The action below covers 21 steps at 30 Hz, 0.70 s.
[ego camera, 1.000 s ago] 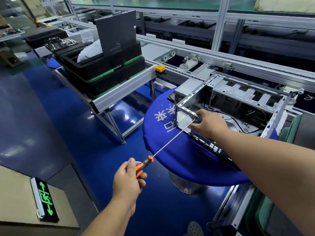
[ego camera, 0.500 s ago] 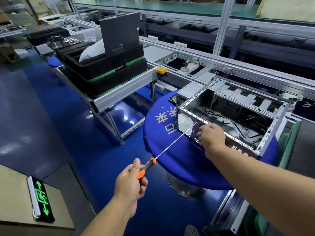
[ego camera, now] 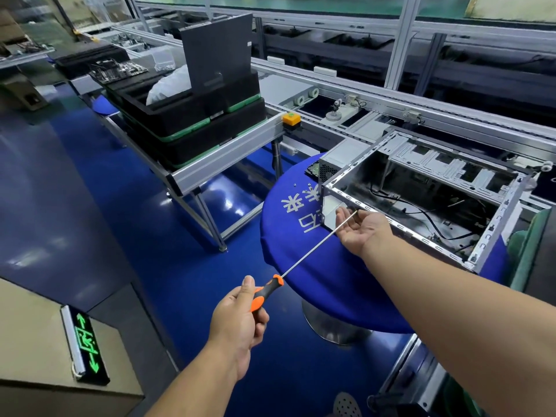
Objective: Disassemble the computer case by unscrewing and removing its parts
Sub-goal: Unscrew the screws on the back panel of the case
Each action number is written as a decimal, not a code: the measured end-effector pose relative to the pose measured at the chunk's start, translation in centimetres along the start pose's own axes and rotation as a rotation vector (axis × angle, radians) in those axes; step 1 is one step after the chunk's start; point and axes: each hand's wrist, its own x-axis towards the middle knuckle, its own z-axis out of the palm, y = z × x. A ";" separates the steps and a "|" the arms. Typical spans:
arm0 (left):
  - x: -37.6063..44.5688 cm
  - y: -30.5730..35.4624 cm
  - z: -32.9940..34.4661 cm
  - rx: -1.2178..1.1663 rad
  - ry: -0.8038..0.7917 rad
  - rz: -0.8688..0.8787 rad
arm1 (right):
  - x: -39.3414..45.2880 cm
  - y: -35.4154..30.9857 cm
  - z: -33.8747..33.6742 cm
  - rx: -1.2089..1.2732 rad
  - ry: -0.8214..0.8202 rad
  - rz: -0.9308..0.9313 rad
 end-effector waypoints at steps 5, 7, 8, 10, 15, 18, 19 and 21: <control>0.0 0.1 -0.1 0.011 -0.007 0.006 | 0.5 0.2 0.2 0.076 0.016 -0.037; 0.0 0.0 -0.3 0.009 -0.007 -0.007 | 0.5 0.4 0.1 0.090 0.016 -0.055; 0.0 0.0 -0.5 0.003 -0.009 -0.018 | 0.5 0.6 0.0 0.087 0.018 -0.065; 0.1 -0.2 -1.0 -0.013 -0.008 -0.039 | 0.2 0.9 0.0 0.067 0.031 -0.076; 0.5 -0.4 -2.2 -0.059 -0.014 -0.061 | -0.3 1.0 -0.6 0.010 0.073 -0.080; 0.5 -0.4 -2.5 -0.095 -0.045 -0.047 | -0.9 1.0 -1.9 -0.012 0.116 -0.117; 0.5 -0.3 -2.5 -0.107 -0.059 -0.043 | -1.1 1.0 -2.4 -0.035 0.113 -0.135; 0.3 -0.1 -2.3 -0.124 -0.084 -0.035 | -1.8 0.9 -3.4 -0.097 0.073 -0.151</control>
